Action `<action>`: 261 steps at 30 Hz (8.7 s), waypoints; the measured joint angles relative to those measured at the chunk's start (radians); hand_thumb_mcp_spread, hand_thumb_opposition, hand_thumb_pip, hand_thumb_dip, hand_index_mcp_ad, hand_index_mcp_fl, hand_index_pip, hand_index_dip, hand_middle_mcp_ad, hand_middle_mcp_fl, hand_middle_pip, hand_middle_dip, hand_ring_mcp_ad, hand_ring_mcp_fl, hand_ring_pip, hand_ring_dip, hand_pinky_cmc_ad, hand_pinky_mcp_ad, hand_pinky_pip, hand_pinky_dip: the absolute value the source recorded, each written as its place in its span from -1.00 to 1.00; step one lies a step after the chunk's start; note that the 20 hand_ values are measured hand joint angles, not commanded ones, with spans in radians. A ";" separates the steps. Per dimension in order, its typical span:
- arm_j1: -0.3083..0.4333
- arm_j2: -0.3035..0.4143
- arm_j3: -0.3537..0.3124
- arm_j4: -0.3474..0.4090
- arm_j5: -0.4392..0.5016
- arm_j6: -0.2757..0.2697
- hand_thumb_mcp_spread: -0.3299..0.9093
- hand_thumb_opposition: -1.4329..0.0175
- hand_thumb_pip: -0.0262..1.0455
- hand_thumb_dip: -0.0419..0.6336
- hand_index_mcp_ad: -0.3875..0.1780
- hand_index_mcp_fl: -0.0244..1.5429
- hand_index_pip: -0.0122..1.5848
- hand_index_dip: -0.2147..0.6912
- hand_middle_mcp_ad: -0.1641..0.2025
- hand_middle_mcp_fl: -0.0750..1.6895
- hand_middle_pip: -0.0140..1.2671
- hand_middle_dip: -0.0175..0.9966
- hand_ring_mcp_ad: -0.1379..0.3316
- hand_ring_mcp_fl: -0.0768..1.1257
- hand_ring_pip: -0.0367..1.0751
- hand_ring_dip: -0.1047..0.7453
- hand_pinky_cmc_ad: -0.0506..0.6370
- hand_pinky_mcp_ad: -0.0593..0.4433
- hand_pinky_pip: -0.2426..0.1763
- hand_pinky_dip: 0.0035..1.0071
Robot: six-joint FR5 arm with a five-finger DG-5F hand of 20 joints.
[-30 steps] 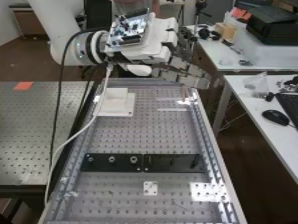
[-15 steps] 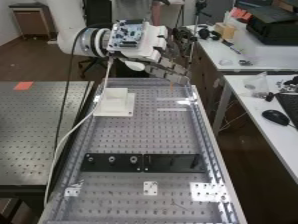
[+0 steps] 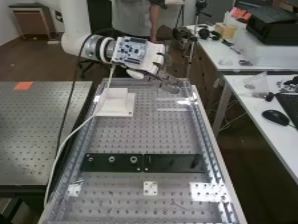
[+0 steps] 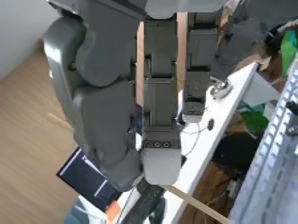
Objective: Grab the chopstick and place it in the clear container
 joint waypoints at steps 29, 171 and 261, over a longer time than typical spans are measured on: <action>0.028 -0.132 0.124 -0.264 -0.082 0.263 0.59 -0.55 -0.17 -0.01 -0.14 0.91 -0.96 0.29 -0.10 0.99 -0.73 0.31 0.14 0.26 -0.75 0.02 0.44 0.03 0.40 -0.65; -0.356 0.297 -0.052 -0.133 -0.642 -0.891 -0.05 0.02 -0.27 -0.76 -0.12 -0.77 -0.92 0.17 0.36 -0.76 -0.78 -0.29 0.47 -0.85 -0.77 -0.29 0.44 0.35 -0.41 0.07; -0.327 0.217 0.021 0.032 -0.388 -0.921 -0.33 -0.03 0.10 -0.87 -0.14 -0.86 -0.88 0.01 0.45 -0.77 -0.76 -0.38 0.47 -0.85 -0.75 -0.36 0.53 0.49 -0.43 -0.35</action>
